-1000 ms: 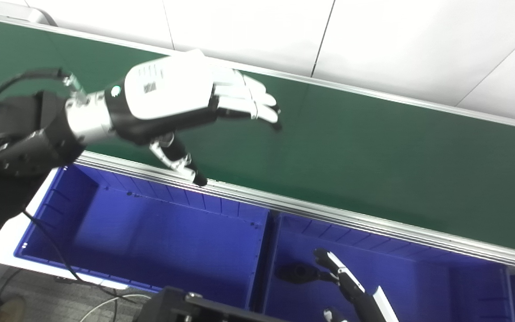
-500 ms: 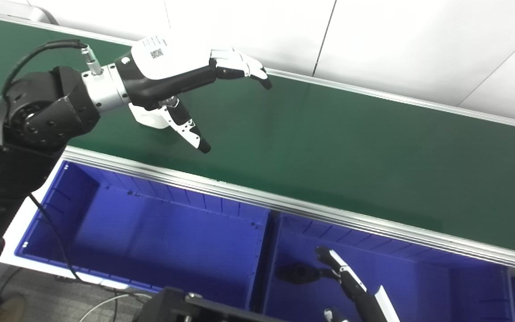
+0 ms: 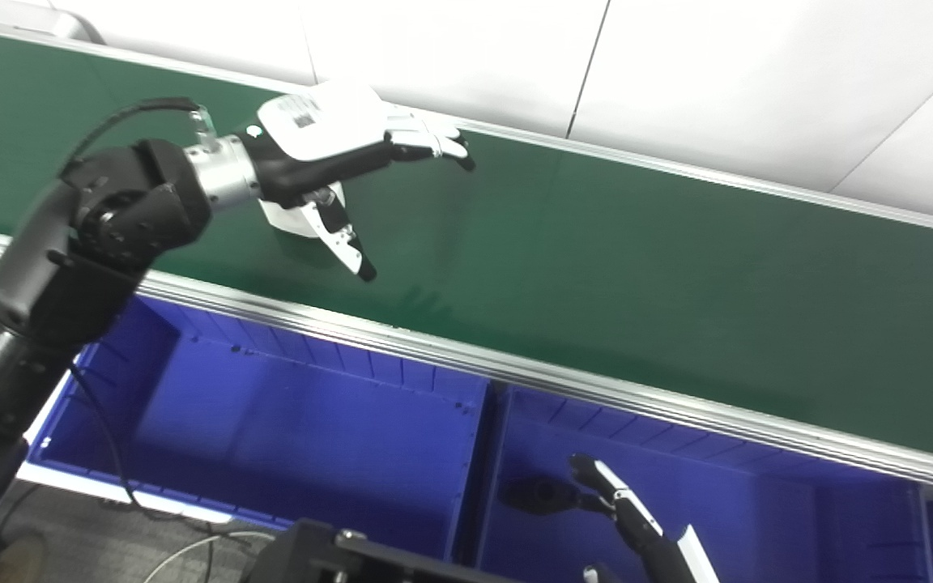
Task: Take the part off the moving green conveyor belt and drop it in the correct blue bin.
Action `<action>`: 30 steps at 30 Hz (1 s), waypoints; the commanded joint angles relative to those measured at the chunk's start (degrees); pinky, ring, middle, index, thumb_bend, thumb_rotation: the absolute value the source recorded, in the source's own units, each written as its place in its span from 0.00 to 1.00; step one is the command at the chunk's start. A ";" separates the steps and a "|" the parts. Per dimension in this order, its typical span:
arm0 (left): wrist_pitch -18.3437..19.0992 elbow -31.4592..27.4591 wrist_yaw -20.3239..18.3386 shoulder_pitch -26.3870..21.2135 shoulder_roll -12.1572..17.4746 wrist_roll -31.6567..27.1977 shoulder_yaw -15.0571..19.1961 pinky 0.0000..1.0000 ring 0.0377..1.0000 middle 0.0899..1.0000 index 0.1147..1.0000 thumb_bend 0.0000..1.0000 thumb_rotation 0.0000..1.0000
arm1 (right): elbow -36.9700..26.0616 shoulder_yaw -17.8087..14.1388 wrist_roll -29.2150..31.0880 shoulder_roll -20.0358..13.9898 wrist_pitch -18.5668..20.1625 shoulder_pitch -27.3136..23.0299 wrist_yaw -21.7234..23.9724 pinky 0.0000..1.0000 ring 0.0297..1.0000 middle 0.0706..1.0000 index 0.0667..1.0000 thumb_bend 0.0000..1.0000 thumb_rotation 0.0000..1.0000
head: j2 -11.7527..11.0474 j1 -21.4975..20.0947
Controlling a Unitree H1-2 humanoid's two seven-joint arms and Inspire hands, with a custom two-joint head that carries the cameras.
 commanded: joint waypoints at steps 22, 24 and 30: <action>1.55 15.22 3.83 -6.79 -5.72 7.15 -7.44 0.90 0.98 1.00 0.95 1.00 0.42 | -0.72 0.15 0.01 0.26 -2.88 1.11 -0.51 0.79 0.88 0.92 0.89 0.52 0.86 | -0.13 -0.91; 1.76 15.02 3.69 -7.00 -5.75 7.09 -7.65 0.93 0.98 1.00 0.95 1.00 0.43 | -0.80 0.18 0.01 0.24 -2.77 1.03 -0.42 0.79 0.88 0.92 0.89 0.53 0.86 | -0.06 -0.87; 2.67 12.16 2.50 -7.18 -5.21 7.18 -7.90 0.94 0.97 1.00 0.94 1.00 0.43 | -0.94 0.32 -0.05 0.40 -2.61 0.94 -0.39 0.80 0.89 0.92 0.89 0.54 0.86 | 0.06 -0.87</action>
